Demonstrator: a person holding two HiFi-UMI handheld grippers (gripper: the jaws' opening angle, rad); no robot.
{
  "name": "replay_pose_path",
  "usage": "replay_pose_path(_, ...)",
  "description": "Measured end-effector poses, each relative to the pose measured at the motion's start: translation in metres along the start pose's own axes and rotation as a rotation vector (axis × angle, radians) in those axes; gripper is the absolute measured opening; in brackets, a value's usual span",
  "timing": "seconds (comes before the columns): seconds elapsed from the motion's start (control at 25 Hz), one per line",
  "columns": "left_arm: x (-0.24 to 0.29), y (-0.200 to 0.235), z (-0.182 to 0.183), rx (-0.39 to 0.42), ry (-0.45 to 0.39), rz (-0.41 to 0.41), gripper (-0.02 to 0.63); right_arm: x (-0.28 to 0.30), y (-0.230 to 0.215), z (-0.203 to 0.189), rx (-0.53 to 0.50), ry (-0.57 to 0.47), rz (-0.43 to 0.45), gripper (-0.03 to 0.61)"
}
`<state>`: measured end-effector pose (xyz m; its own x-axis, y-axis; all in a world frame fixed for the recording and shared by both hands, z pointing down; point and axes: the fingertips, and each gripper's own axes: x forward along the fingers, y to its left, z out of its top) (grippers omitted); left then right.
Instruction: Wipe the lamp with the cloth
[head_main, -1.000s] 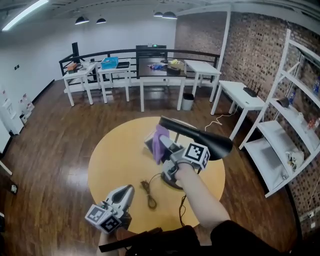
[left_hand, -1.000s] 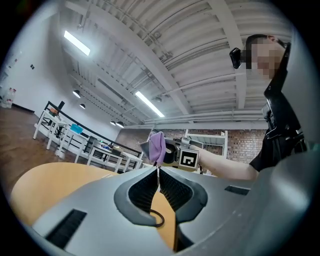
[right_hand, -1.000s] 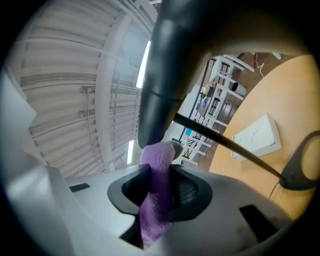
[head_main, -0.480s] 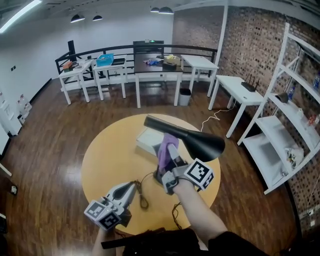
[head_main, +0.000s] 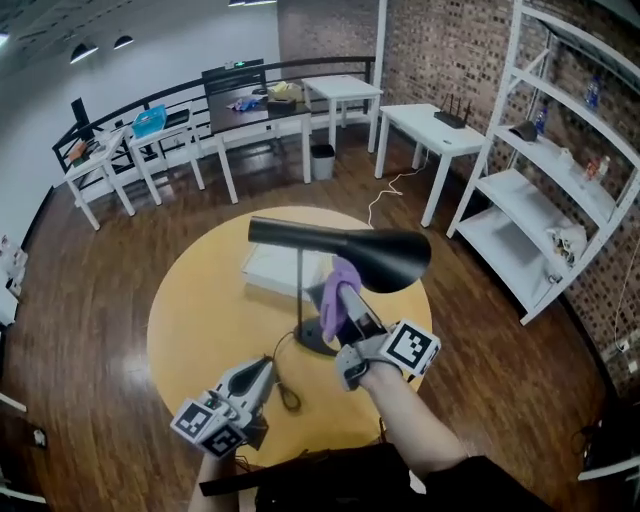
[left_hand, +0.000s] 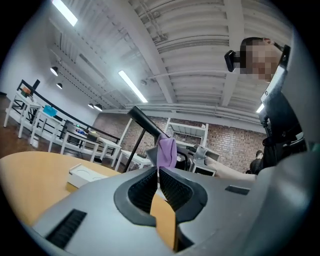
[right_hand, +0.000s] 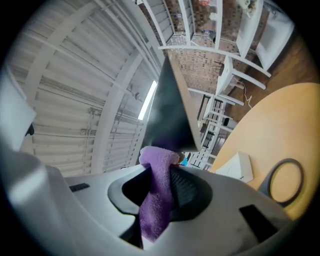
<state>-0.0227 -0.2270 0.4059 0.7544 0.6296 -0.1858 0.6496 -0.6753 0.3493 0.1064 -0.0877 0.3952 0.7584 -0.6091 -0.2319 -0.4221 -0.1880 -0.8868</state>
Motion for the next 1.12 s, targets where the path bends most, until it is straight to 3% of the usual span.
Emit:
replay_pose_path(0.16,-0.002,0.019,0.010,0.007,0.067,-0.090,0.006,-0.013,-0.024,0.002,0.033,-0.065,-0.081,0.097)
replay_pose_path(0.4,-0.005,0.032,0.007,-0.031,0.085,-0.157,0.008,-0.032,-0.049,0.005,0.124,-0.146,-0.118,0.097)
replay_pose_path(0.52,-0.004,0.038,0.006,-0.029,0.093,-0.181,0.008,-0.033,-0.053,0.003,0.106,-0.150,-0.135,0.097)
replay_pose_path(0.64,-0.003,0.046,0.007,-0.031,0.090,-0.183,0.006,-0.008,-0.036,-0.014,-0.034,-0.032,-0.134,0.095)
replay_pose_path(0.8,-0.006,0.052,0.012,-0.037,0.076,-0.183,0.008,0.045,-0.023,-0.019,-0.326,0.116,-0.269,0.095)
replay_pose_path(0.92,-0.011,0.053,0.011,-0.049,0.073,-0.190,0.006,0.068,-0.012,-0.012,-0.546,0.154,-0.360,0.095)
replay_pose_path(1.0,-0.015,0.056,0.010,-0.056,0.075,-0.192,0.006,0.072,-0.003,-0.004,-0.585,0.149,-0.376,0.095)
replay_pose_path(1.12,-0.021,0.061,0.009,-0.070,0.075,-0.184,0.008,0.066,0.000,-0.004,-0.538,0.142,-0.358,0.095)
